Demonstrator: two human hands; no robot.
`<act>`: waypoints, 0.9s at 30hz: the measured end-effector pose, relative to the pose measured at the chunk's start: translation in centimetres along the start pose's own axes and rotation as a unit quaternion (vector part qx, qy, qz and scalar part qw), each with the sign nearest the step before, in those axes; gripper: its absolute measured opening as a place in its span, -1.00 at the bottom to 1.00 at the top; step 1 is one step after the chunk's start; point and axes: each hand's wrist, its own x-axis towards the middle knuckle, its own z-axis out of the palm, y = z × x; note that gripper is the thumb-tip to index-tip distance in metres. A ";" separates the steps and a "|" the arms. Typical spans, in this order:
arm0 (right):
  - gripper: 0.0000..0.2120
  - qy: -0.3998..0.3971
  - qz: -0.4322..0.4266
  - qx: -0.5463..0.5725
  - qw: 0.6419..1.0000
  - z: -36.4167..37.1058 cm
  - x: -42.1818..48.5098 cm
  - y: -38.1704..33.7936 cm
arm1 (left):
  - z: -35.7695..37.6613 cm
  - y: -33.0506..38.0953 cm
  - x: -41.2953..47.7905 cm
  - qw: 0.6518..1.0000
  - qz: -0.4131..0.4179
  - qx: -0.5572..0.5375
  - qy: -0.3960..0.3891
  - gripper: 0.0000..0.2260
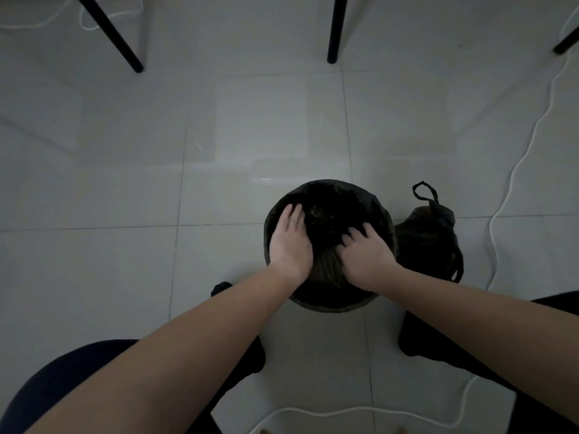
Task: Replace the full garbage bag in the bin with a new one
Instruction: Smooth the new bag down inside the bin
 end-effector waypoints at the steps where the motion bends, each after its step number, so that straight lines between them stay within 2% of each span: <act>1: -0.47 -0.014 0.008 -0.020 1.000 0.2 0.1 0.4 | -0.1 0.2 -0.1 1.000 0.003 -0.021 -0.021 -0.41; 4: -0.39 -0.120 0.032 -0.076 0.989 1.5 0.3 2.0 | 0.5 0.5 -0.6 0.994 -0.011 -0.022 -0.105 -0.38; 6: -0.41 -0.115 0.005 -0.050 0.992 2.3 0.4 3.0 | 1.3 0.1 -0.7 0.994 0.002 0.010 -0.110 -0.39; 8: -0.51 -0.007 -0.033 0.032 0.999 2.2 0.5 3.5 | 1.8 -0.5 -0.5 0.997 0.018 -0.011 -0.081 -0.42; 10: -0.69 0.136 -0.040 0.110 0.984 1.7 0.5 4.1 | 1.6 -1.2 -0.1 0.997 0.028 -0.073 -0.004 -0.45; 12: -0.78 0.242 0.008 0.212 0.947 1.1 -0.1 4.9 | 0.9 -2.2 0.2 0.982 0.032 -0.149 0.107 -0.50; 15: -0.83 0.315 0.135 0.336 0.877 0.5 -1.2 6.2 | 0.0 -4.1 0.2 0.932 -0.002 -0.295 0.211 -0.59; 17: -0.84 0.319 0.220 0.420 0.820 0.5 -1.8 7.0 | -0.3 -5.2 -0.5 0.868 -0.085 -0.430 0.232 -0.62; 19: -0.77 0.252 0.283 0.550 0.744 0.0 -1.9 8.0 | -0.5 -6.2 -1.7 0.764 -0.185 -0.584 0.204 -0.65; 20: -0.73 0.194 0.294 0.635 0.688 -0.3 -1.9 8.3 | -0.5 -6.7 -2.3 0.716 -0.225 -0.640 0.165 -0.67; 22: -0.56 0.050 0.282 0.788 0.545 -0.6 -2.1 8.6 | -0.3 -7.2 -3.2 0.647 -0.259 -0.716 0.040 -0.75; 23: -0.46 -0.011 0.267 0.826 0.497 -0.6 -2.3 8.5 | -0.2 -7.2 -3.5 0.602 -0.254 -0.756 -0.038 -0.74; 25: -0.34 -0.069 0.230 0.861 0.448 -0.2 -2.4 8.2 | -0.1 -6.7 -4.3 0.467 -0.208 -0.843 -0.168 -0.62; 26: -0.30 -0.082 0.215 0.873 0.431 -0.1 -2.4 8.0 | 0.0 -6.6 -4.4 0.422 -0.186 -0.869 -0.182 -0.57; 27: -0.28 -0.091 0.210 0.879 0.419 -0.1 -2.3 7.8 | 0.2 -6.6 -4.3 0.396 -0.174 -0.885 -0.171 -0.55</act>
